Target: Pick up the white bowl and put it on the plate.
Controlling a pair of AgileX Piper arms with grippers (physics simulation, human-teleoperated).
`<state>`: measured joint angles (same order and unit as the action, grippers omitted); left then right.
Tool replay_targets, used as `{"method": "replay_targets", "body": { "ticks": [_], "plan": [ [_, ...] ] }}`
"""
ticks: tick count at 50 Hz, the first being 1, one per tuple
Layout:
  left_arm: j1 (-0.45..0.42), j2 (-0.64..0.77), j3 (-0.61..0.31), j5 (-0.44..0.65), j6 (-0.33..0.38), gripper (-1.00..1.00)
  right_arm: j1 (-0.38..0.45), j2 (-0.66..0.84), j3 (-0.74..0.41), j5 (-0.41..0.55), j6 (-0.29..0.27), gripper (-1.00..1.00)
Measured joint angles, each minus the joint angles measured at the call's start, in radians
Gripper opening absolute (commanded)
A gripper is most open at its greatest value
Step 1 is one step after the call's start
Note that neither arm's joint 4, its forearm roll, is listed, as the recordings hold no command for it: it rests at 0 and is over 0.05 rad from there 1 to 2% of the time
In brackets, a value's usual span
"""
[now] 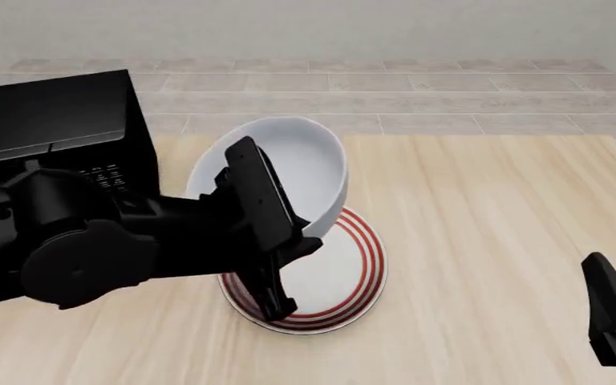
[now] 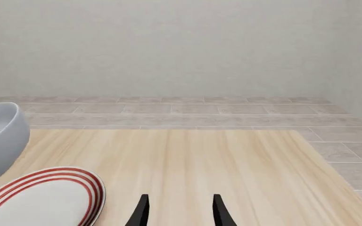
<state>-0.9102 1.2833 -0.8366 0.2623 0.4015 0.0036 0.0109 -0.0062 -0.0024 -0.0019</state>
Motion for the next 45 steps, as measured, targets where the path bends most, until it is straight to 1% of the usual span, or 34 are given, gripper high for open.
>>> {"method": "replay_targets", "body": {
  "ticks": [17, 45],
  "plan": [
    [-0.006, 0.038, 0.007, -0.033, -0.017, -1.0, 0.0, 0.0, 0.0, 0.0, 0.0, 1.0],
    [-0.015, 0.098, 0.005, -0.072, -0.024, -1.0, 0.0, 0.0, 0.0, 0.0, 0.0, 1.0]
  ]
}}
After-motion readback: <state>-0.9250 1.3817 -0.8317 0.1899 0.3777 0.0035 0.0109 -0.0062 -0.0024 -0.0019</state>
